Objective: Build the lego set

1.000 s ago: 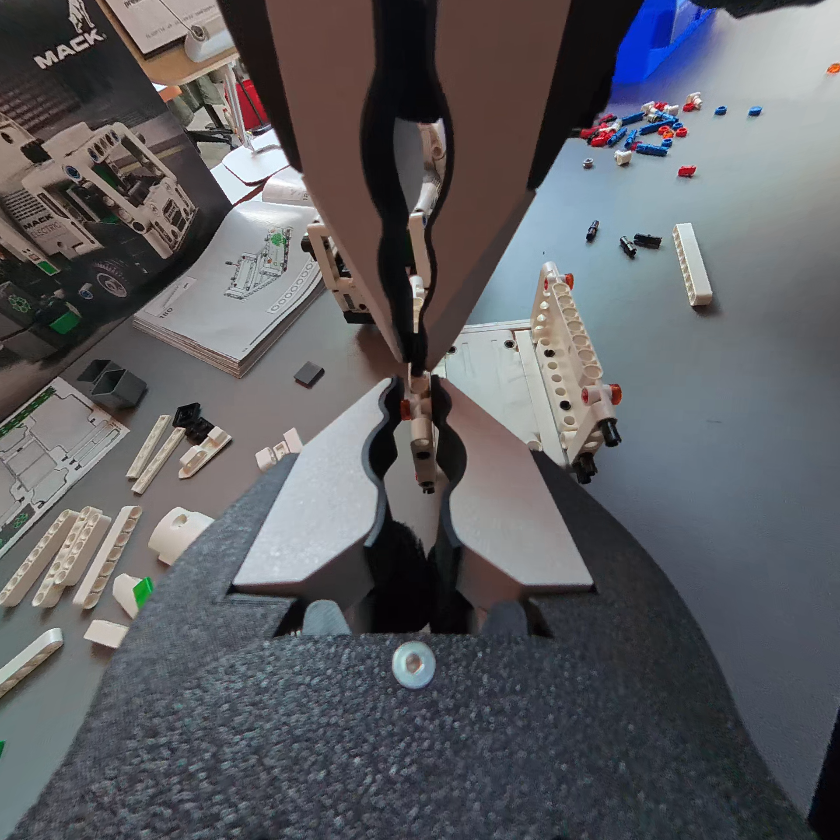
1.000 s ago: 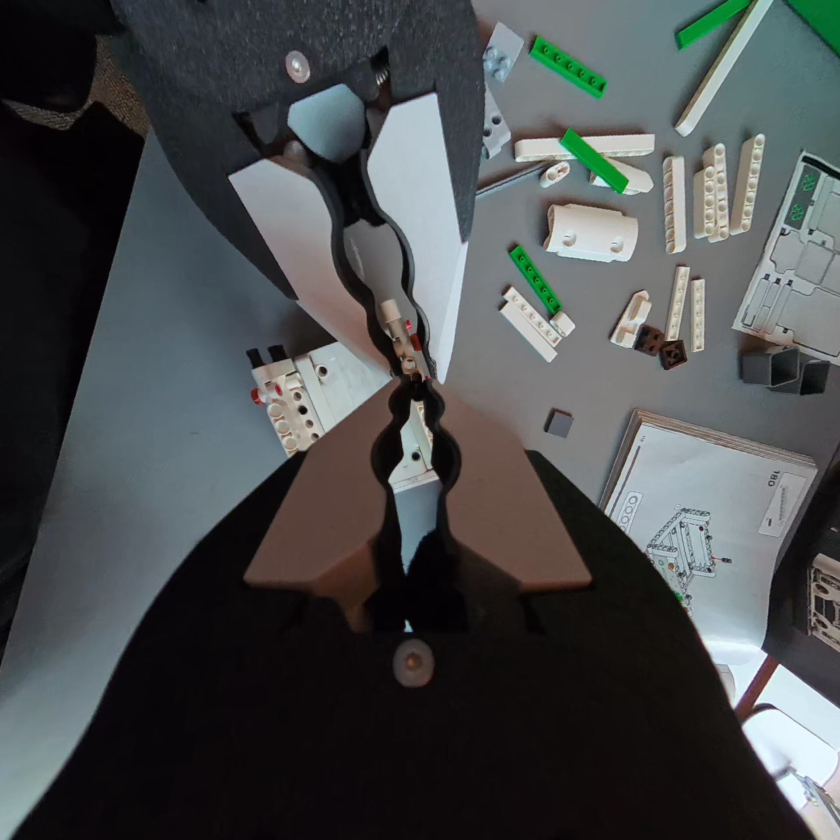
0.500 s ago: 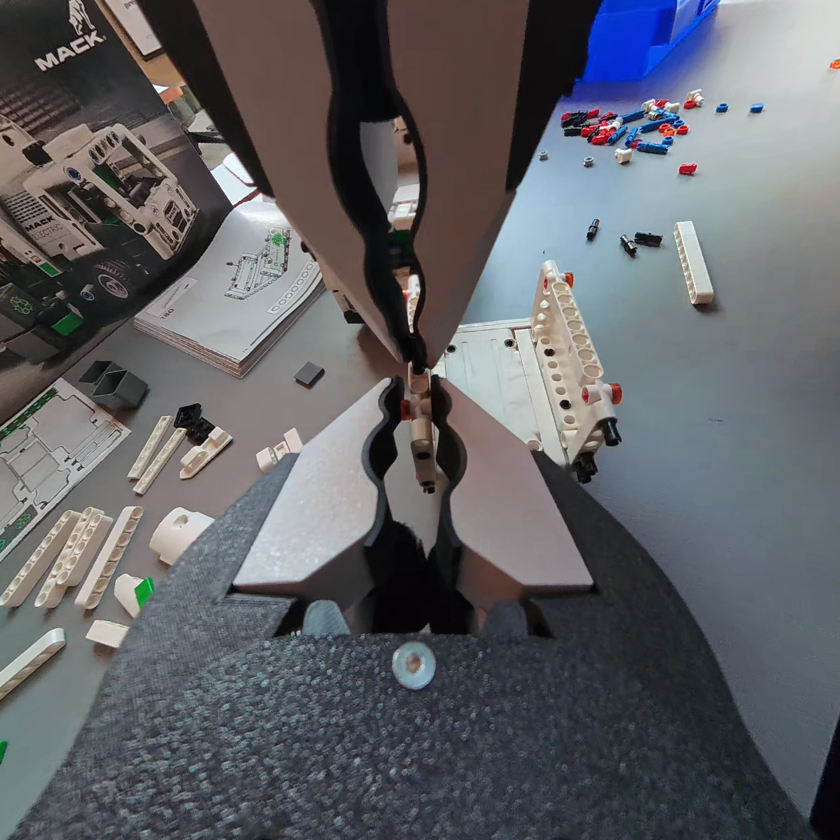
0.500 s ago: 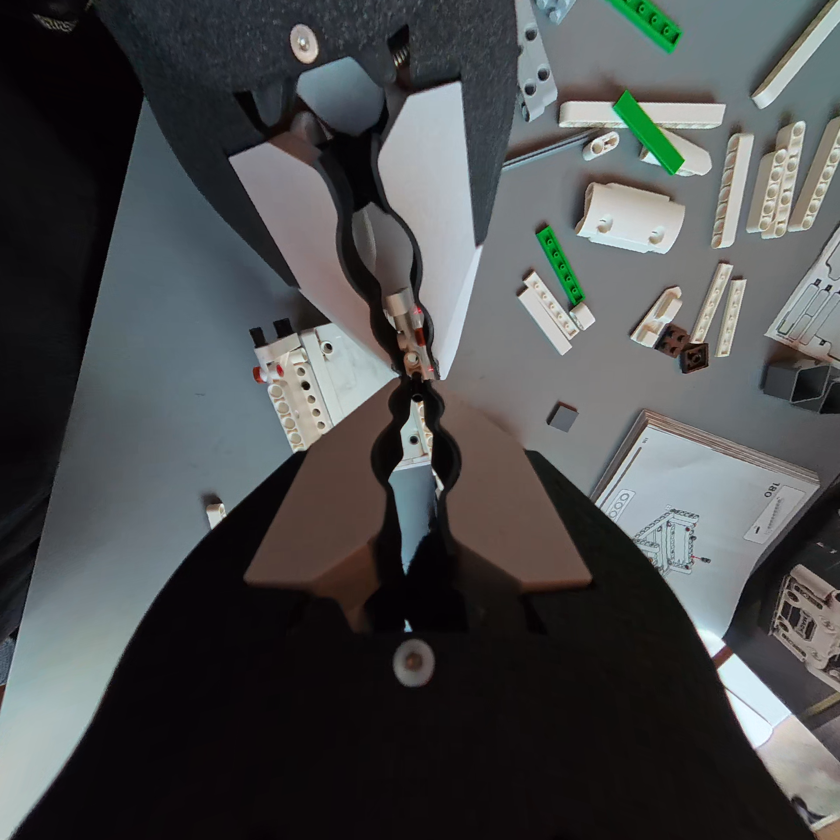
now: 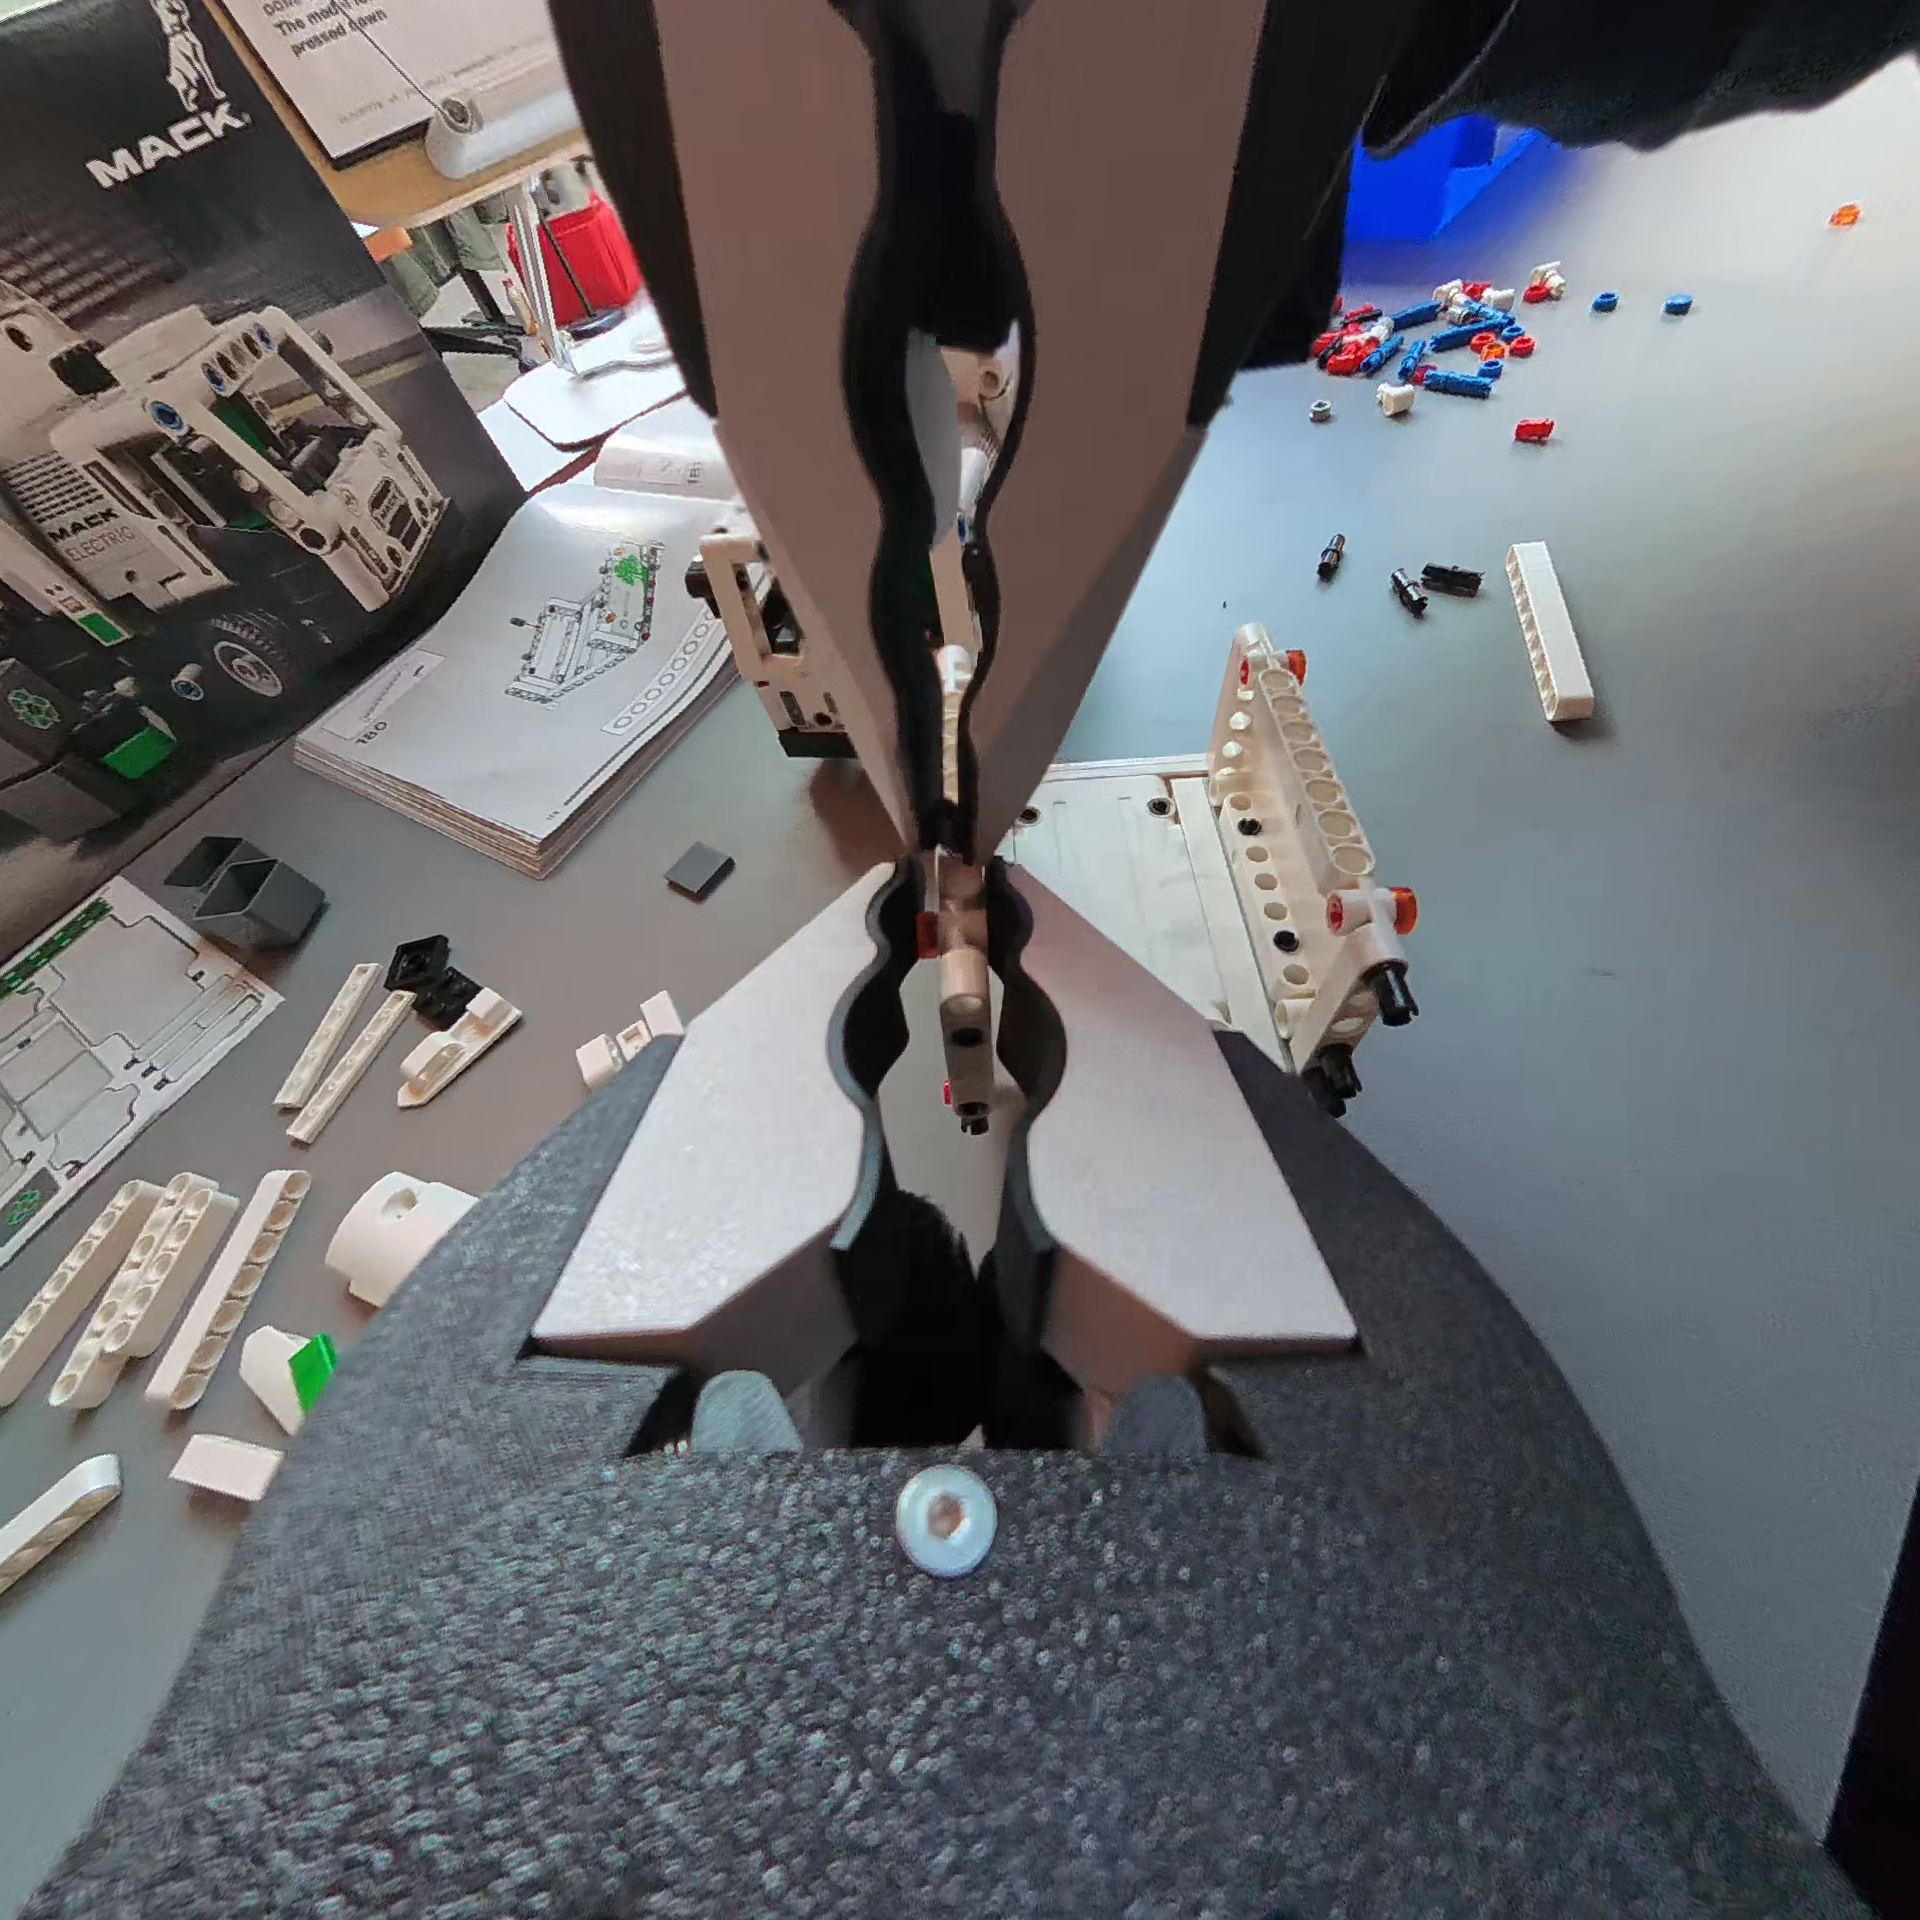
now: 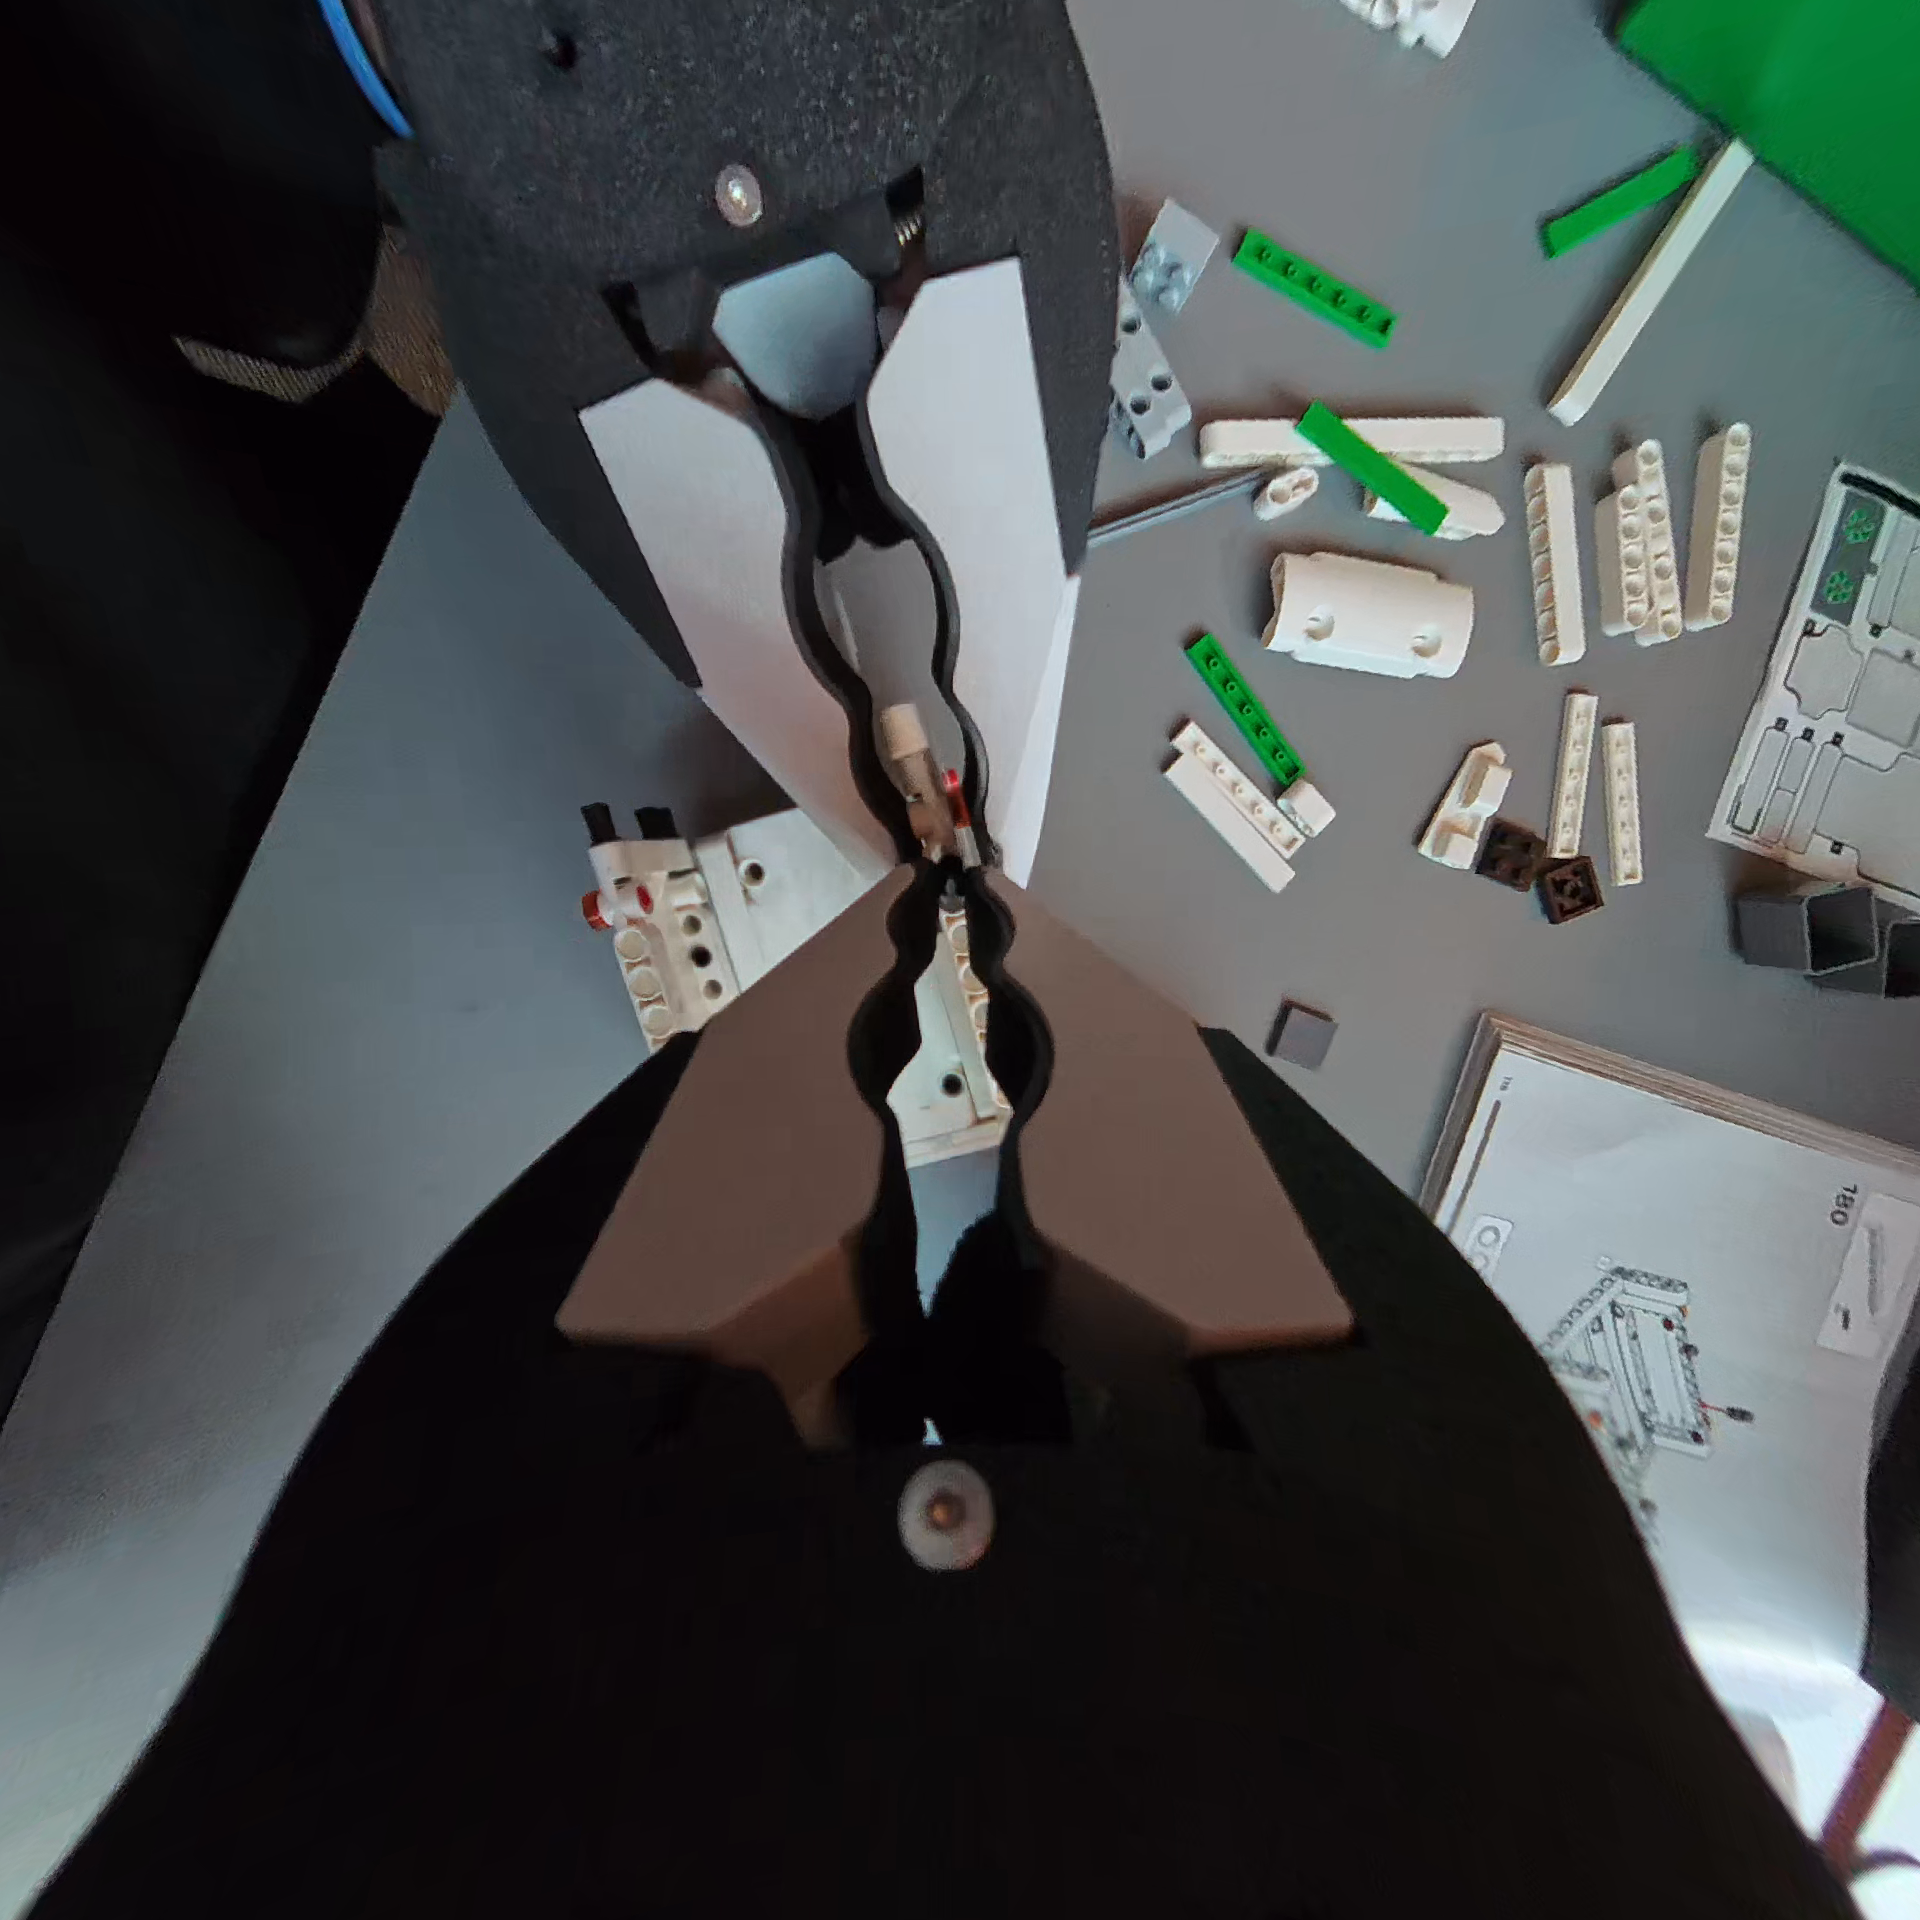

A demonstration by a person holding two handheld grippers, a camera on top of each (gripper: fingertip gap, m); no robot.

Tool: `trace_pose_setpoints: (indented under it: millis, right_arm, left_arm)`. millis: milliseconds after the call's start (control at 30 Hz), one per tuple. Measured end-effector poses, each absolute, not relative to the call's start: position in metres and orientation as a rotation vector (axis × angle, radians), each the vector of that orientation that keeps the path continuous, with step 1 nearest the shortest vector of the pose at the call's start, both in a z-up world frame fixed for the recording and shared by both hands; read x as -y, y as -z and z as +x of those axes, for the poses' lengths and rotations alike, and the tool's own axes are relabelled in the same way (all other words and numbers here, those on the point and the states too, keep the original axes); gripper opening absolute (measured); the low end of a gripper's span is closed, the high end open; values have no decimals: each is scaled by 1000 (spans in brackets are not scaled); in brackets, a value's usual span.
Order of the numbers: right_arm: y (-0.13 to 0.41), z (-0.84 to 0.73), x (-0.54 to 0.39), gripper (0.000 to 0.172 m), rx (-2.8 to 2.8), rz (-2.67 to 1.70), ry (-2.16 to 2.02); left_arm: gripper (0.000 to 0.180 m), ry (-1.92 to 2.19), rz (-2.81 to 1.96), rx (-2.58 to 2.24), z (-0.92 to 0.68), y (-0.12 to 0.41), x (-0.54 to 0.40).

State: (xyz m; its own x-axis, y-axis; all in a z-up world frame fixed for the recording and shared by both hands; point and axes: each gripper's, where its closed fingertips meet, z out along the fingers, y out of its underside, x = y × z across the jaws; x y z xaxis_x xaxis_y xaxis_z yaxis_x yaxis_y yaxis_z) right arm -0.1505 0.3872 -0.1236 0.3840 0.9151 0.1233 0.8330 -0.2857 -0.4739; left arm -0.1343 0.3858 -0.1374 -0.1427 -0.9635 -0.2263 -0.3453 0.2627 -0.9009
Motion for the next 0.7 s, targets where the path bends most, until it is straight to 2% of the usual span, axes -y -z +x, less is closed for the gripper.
trace_pose_setpoints:
  millis: [333, 700]
  right_arm:
    - [124, -148, -388, 4, 1042, -2074, -370]
    - [126, -150, -388, 3, 913, -1983, -394]
  left_arm:
    - [10, 875, -1239, -1681, -133, 142, -386]
    - [10, 890, -1232, -1704, -133, 143, -382]
